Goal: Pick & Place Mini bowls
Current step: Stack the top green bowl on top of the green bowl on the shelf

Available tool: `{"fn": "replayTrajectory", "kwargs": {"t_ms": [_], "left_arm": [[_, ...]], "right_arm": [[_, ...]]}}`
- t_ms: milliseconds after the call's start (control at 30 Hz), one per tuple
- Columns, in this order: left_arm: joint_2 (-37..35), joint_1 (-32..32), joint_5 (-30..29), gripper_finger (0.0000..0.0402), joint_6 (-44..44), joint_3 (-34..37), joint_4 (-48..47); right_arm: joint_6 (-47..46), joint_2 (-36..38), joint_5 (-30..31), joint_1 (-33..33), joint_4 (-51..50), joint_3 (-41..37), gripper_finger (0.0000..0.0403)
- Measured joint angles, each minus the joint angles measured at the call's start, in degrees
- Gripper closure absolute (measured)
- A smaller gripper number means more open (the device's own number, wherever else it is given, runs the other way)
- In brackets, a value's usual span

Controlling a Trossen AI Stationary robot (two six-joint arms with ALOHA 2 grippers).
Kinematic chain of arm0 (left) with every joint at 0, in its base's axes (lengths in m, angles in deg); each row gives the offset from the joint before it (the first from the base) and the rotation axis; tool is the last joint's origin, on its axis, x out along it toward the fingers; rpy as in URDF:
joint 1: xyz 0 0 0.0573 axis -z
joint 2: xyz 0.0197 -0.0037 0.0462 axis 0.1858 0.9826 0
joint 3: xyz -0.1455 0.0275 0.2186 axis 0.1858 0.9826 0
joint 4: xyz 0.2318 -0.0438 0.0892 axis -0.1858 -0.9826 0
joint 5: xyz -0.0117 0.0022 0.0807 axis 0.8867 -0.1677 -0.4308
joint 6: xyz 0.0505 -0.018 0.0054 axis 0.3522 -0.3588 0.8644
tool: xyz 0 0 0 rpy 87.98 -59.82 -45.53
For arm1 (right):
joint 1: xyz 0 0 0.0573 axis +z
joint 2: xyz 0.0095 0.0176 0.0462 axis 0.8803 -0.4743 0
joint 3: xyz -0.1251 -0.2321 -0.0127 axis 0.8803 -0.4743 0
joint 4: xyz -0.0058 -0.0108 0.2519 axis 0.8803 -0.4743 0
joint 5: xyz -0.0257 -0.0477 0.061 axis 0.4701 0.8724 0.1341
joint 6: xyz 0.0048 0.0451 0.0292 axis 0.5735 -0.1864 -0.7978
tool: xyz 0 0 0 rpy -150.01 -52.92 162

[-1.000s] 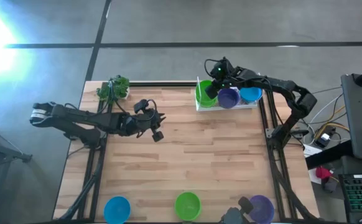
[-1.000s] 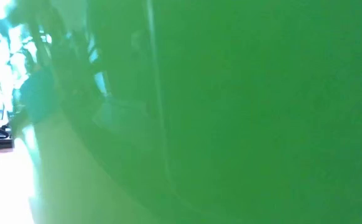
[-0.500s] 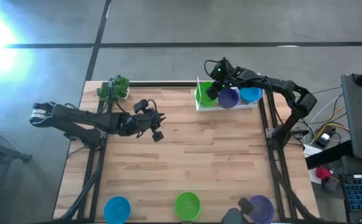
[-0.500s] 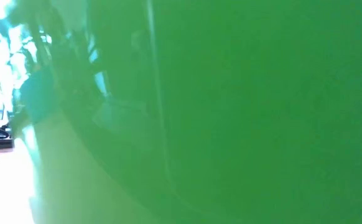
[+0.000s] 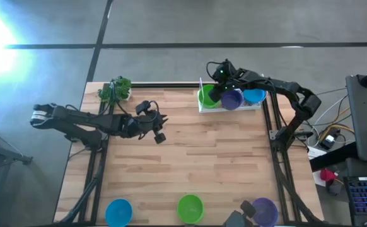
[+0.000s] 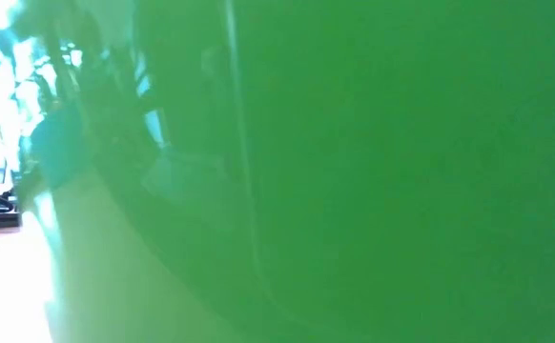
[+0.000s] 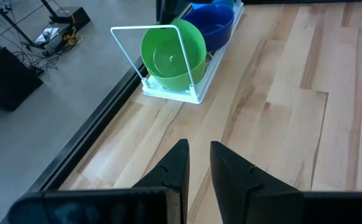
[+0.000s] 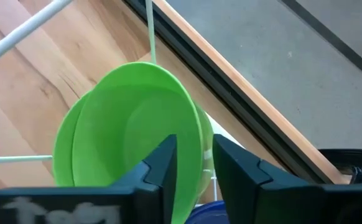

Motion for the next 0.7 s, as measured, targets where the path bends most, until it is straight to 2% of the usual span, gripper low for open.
{"fn": "replayTrajectory", "kwargs": {"t_ms": [167,367,567,700], "left_arm": [[0.00,0.00,-0.01,0.0342,-0.02,0.00,0.01],[0.00,0.00,0.00,0.0342,-0.02,0.00,-0.09],[0.00,0.00,0.00,0.0342,-0.07,0.02,-0.22],[0.00,0.00,0.00,0.0342,-0.07,0.02,-0.34]], "right_arm": [[0.03,0.00,0.00,0.02,-0.02,0.48,0.0283],[0.04,0.12,0.00,0.02,-0.52,2.28,0.0281],[0.20,0.15,0.02,0.02,-3.71,4.46,0.0296],[0.20,0.20,0.02,0.05,-6.11,5.59,0.0325]]}}
